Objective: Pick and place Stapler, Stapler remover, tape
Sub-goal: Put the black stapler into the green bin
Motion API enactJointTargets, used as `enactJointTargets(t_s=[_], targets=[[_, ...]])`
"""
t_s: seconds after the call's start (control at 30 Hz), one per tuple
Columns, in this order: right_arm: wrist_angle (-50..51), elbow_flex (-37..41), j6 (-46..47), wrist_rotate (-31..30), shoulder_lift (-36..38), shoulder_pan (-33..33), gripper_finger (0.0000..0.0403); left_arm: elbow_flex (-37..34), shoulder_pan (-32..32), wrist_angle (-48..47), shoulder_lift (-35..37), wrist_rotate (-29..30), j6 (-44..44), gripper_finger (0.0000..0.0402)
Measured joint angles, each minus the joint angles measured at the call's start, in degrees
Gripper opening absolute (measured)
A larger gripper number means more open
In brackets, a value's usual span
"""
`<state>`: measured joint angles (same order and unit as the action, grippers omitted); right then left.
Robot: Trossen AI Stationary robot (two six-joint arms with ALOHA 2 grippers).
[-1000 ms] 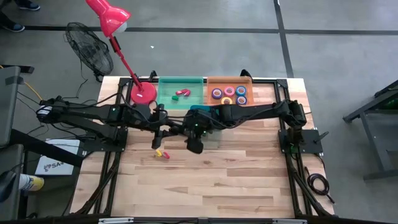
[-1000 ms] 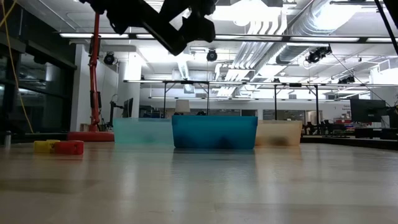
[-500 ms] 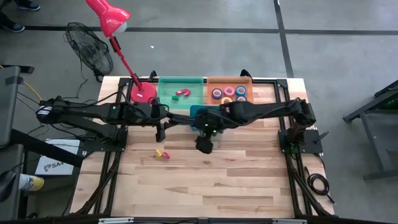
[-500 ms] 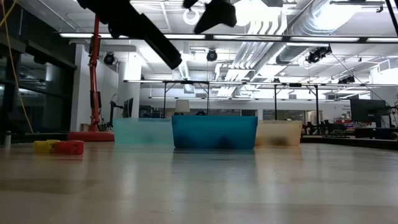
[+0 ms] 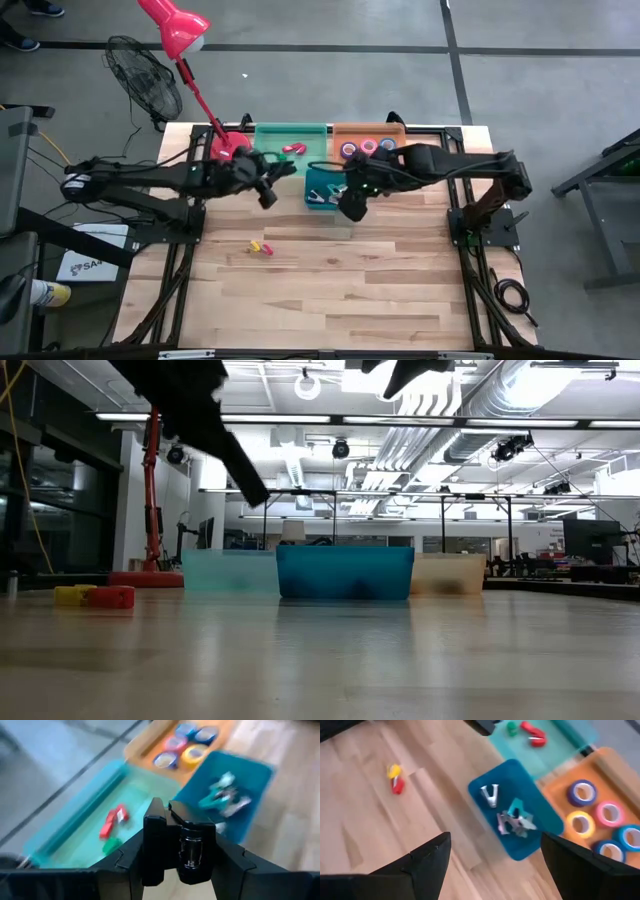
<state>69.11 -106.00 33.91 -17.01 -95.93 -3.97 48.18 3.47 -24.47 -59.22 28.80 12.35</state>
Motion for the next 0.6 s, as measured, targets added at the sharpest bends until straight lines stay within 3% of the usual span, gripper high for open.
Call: enactJointTargets(t_s=[0.6], targets=[[2.72, -0.02, 1.74, -3.65, 0.68, 0.04, 0.0298, -0.07, 27.86, 11.92, -18.26, -23.72, -1.65, 0.0156]])
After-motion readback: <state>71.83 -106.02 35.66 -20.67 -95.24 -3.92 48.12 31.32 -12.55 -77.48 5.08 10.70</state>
